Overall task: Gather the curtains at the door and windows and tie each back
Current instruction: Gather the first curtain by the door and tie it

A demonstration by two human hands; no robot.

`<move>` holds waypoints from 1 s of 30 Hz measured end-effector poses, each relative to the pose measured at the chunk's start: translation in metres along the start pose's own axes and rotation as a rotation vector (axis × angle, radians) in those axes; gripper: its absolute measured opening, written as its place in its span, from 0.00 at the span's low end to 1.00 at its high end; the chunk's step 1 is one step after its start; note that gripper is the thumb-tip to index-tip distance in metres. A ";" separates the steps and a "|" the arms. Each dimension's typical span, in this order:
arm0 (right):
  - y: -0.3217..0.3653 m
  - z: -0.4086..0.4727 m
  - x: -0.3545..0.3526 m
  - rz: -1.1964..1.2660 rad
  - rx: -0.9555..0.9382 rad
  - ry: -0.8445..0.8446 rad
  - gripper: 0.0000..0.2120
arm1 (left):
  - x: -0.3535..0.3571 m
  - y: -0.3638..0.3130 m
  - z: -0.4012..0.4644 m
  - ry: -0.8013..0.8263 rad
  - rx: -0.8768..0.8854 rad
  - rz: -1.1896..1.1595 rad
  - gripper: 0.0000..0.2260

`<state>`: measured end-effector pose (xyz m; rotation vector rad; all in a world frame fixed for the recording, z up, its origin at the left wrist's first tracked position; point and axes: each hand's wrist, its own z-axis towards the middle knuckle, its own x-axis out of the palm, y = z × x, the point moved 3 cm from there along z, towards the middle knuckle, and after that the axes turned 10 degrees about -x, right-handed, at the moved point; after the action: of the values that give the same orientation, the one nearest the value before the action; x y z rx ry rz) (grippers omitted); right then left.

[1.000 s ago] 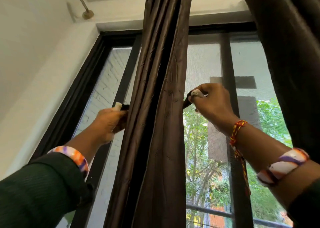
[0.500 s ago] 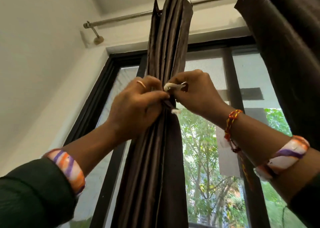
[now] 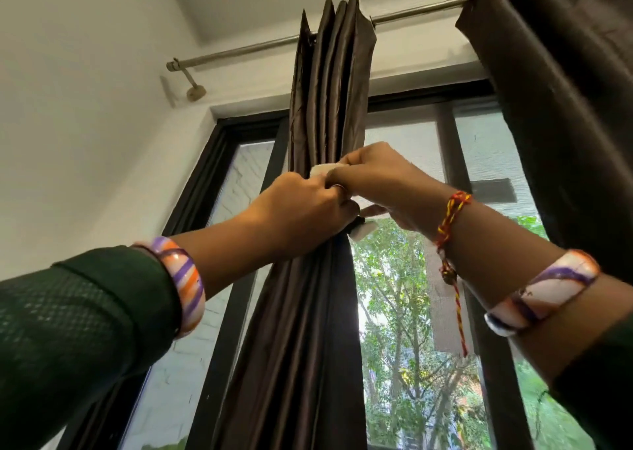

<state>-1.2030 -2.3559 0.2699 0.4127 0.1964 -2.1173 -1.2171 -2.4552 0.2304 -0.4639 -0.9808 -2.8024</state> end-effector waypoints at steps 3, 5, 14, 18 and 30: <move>0.000 -0.011 -0.002 0.049 0.139 0.151 0.16 | -0.006 0.002 0.003 0.022 -0.170 -0.009 0.16; -0.004 -0.018 -0.003 0.058 0.163 0.209 0.18 | 0.000 0.009 0.003 0.096 -0.400 -0.061 0.15; -0.003 -0.015 -0.009 0.198 0.025 -0.028 0.06 | 0.001 0.028 0.009 0.199 -0.472 -0.108 0.10; -0.005 -0.010 -0.007 0.253 0.060 -0.046 0.06 | -0.001 0.033 0.012 0.223 -0.448 -0.188 0.15; 0.000 -0.003 0.006 0.256 0.086 -0.020 0.15 | -0.013 0.044 0.017 0.459 -0.552 -0.559 0.05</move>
<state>-1.2054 -2.3602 0.2650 0.4424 0.0380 -1.8811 -1.1905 -2.4782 0.2648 0.4816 -0.2479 -3.4179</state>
